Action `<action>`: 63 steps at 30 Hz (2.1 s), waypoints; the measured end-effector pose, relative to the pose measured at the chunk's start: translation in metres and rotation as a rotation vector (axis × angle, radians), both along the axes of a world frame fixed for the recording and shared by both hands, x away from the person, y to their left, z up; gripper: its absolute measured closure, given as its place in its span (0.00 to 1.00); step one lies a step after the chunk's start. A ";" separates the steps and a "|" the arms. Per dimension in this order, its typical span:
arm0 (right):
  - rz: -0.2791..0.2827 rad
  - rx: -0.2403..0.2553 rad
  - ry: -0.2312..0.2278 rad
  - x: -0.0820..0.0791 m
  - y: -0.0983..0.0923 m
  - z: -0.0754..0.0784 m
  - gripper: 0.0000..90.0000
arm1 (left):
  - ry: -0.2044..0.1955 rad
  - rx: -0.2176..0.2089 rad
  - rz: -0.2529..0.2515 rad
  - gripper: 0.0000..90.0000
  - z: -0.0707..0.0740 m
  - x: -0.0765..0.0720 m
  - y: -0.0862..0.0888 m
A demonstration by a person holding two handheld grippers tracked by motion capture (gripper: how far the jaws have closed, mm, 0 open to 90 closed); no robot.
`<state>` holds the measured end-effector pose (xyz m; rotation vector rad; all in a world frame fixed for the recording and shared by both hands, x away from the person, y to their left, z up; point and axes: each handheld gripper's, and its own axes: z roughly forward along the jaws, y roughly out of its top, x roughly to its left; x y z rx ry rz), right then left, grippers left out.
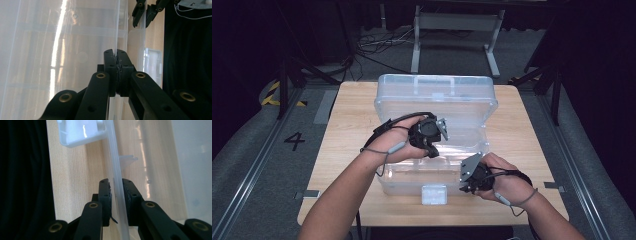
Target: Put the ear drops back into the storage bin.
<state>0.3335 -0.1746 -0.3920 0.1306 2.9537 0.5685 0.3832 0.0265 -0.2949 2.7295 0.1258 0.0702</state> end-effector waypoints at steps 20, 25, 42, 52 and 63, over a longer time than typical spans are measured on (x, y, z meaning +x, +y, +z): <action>-0.011 0.081 -0.064 -0.009 -0.010 0.032 0.95 | 0.009 -0.002 0.007 0.98 -0.001 -0.001 -0.001; -0.018 0.144 -0.067 -0.010 -0.015 0.042 0.99 | 0.009 -0.002 0.010 0.98 -0.001 -0.001 -0.001; -0.110 0.402 -0.098 -0.001 -0.045 0.064 1.00 | 0.016 -0.011 0.017 0.98 -0.002 -0.001 0.000; -0.195 0.521 -0.159 0.006 -0.058 0.073 1.00 | 0.015 -0.014 0.022 0.98 -0.002 -0.001 0.000; -0.312 0.689 -0.208 0.008 -0.078 0.079 1.00 | 0.010 -0.023 0.025 0.98 -0.002 -0.002 0.001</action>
